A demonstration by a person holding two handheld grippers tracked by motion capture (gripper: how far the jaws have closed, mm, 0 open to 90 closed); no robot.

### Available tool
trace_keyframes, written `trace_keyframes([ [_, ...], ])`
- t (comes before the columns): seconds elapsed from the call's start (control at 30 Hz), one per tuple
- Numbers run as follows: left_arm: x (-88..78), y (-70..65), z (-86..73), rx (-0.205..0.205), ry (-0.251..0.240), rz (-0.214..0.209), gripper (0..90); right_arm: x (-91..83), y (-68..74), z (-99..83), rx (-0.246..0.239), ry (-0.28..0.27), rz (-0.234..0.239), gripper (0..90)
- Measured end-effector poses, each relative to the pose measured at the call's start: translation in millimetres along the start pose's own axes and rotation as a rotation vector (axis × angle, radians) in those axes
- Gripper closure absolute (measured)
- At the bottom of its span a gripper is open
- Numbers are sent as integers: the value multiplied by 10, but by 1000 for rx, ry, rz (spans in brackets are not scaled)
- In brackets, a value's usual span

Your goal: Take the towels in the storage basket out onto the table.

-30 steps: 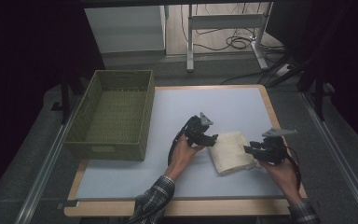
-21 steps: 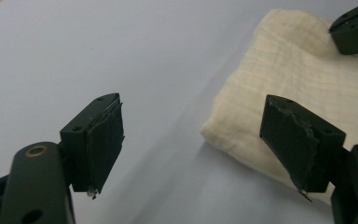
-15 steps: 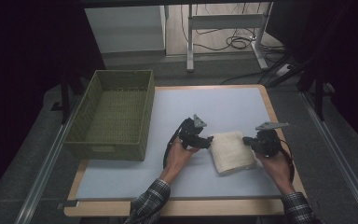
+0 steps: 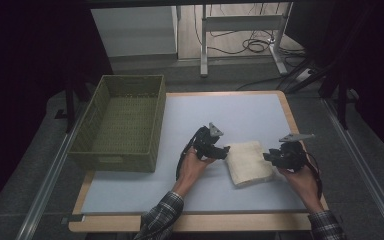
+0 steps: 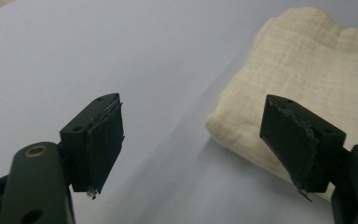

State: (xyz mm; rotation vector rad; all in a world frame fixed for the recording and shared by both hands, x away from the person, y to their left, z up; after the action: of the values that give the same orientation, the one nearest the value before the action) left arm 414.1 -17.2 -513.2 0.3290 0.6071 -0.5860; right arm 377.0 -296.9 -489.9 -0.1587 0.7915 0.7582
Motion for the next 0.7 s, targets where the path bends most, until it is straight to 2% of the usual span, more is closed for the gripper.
trace_keyframes([
  [0.1, 8, -3, -1, 2, 4, 1, 216, -58, 43, -54, -3, 8, 2, 580],
  [0.13, 23, -9, -8, 2, 10, 2, 216, -91, 81, -145, 3, 19, 5, 524],
  [0.17, 32, -14, -13, 2, 10, 1, 216, -94, 86, -176, 6, 23, 5, 504],
  [0.27, 57, -29, -24, 5, 19, -2, 216, -54, 69, -281, 45, 43, 13, 449],
  [0.37, 67, -40, -31, 10, 22, -4, 215, 24, 11, -345, 77, 66, 4, 443],
  [0.43, 68, -36, -29, 9, 24, -4, 215, 51, 21, -365, 78, 69, 1, 449],
  [0.5, 64, -22, -23, 7, 24, -1, 216, 54, 73, -368, 48, 87, -29, 538],
  [0.6, 47, 1, -6, 3, 24, 1, 217, 33, 125, -378, 70, 101, 10, 744],
  [0.63, 45, 6, 0, 2, 23, 0, 219, 28, 125, -380, 86, 106, 45, 797],
  [0.7, 50, 16, 14, 7, 30, -10, 235, 23, 102, -382, 116, 109, 80, 819],
])
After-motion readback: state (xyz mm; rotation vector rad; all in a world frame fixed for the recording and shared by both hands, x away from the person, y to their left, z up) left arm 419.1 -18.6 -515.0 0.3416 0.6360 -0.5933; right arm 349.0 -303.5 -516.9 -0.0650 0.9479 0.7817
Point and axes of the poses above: each handheld gripper's, and its own axes: x roughly forward along the jaws, z roughly out of its top, y roughly to its left, the point moved 1 cm from there along x, roughly forward along the jaws, and after that the axes turned 9 degrees about z, right-handed, at the moved point
